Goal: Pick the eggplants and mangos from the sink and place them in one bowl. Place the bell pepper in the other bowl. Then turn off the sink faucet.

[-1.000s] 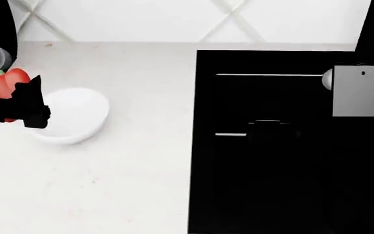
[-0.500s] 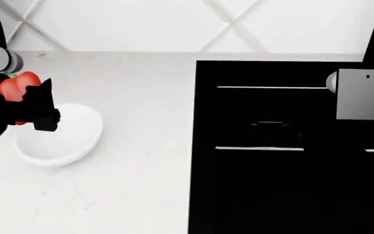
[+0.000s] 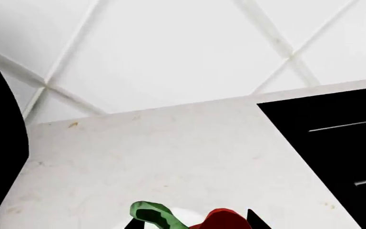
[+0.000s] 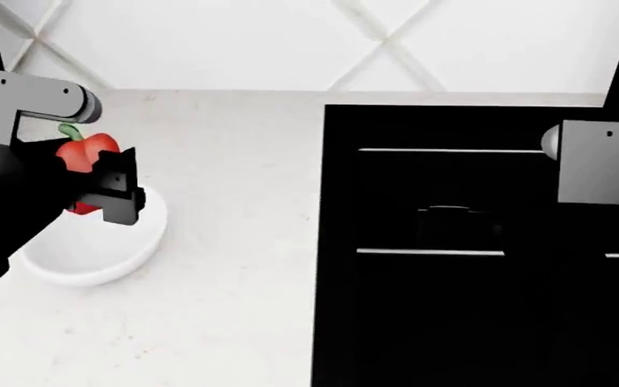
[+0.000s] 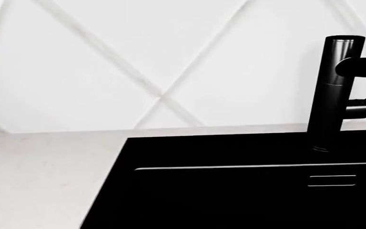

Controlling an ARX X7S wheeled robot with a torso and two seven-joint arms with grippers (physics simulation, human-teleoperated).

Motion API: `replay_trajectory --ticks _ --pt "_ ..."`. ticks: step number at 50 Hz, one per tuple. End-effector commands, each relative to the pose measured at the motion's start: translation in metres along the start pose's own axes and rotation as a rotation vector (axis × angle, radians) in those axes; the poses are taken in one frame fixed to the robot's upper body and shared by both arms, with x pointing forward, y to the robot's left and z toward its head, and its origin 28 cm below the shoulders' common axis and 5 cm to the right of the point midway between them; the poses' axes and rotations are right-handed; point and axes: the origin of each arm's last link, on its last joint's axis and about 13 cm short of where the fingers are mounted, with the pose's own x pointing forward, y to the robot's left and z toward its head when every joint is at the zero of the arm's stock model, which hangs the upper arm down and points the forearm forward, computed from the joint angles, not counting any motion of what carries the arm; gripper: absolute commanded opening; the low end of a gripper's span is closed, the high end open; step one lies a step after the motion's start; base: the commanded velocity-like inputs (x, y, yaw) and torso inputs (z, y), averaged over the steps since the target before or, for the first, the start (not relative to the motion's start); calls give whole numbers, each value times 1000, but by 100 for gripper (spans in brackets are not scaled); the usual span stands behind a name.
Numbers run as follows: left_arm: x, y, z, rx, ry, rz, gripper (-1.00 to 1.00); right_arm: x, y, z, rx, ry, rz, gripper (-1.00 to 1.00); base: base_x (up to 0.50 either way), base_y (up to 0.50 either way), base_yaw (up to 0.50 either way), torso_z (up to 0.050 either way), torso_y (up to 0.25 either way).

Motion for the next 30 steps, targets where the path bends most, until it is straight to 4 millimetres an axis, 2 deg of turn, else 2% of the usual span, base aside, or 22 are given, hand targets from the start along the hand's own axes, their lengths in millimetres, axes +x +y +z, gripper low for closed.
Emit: replay_trajectory --ticks 1,17,30 --pt "9 -4 1 -11 31 -24 -100 0 0 -1 13 -3 3 100 0 0 0 0 0" --pt "19 -2 -7 -35 70 -16 -100 -2 -1 -3 16 2 5 100 0 0 0 0 1" --pt "31 8 -8 -51 80 23 -100 1 0 -3 14 8 9 100 0 0 0 0 0"
